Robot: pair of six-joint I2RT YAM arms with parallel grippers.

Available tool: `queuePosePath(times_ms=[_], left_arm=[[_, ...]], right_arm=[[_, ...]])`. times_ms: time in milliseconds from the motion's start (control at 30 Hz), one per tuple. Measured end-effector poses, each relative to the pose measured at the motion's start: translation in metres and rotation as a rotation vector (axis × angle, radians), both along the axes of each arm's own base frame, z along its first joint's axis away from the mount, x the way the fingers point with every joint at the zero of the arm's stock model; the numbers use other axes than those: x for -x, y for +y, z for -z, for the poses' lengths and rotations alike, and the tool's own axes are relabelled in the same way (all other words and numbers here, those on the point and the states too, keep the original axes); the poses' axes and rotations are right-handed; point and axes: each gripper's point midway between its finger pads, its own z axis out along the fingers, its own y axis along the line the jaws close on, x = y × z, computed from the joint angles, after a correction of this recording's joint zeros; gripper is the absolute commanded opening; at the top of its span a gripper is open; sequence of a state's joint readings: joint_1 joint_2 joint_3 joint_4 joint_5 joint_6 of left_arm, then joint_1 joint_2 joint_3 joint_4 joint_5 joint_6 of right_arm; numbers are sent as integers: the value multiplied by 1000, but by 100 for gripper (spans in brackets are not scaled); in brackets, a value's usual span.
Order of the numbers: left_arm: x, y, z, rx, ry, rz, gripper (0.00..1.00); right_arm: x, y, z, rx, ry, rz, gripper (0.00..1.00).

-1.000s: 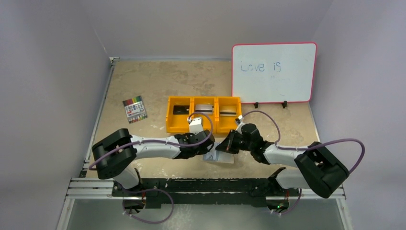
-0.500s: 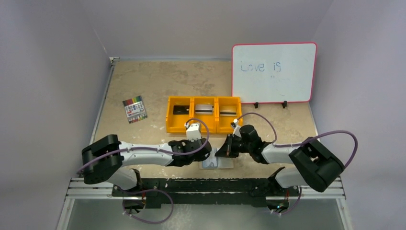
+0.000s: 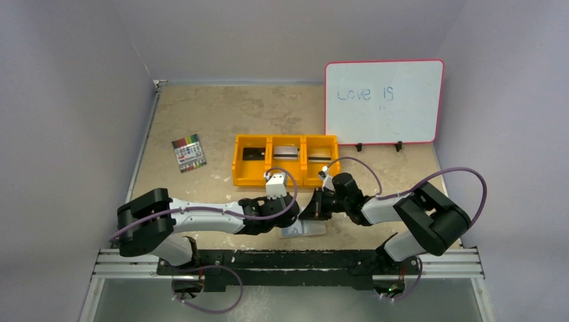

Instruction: Take the credit cards out of the card holder

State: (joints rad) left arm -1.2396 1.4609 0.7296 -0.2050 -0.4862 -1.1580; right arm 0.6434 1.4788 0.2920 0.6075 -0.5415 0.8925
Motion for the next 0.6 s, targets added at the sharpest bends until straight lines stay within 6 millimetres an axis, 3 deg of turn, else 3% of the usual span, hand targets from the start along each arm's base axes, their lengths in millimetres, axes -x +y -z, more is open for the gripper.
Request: queuePosePath(times_ms=[300, 600], left_arm=[[-1, -9, 14, -58, 32, -1, 12], [-6, -7, 14, -100, 40, -50, 11]], right_arm=[[-1, -1, -1, 3, -1, 8, 0], [-7, -8, -11, 30, -24, 82, 0]])
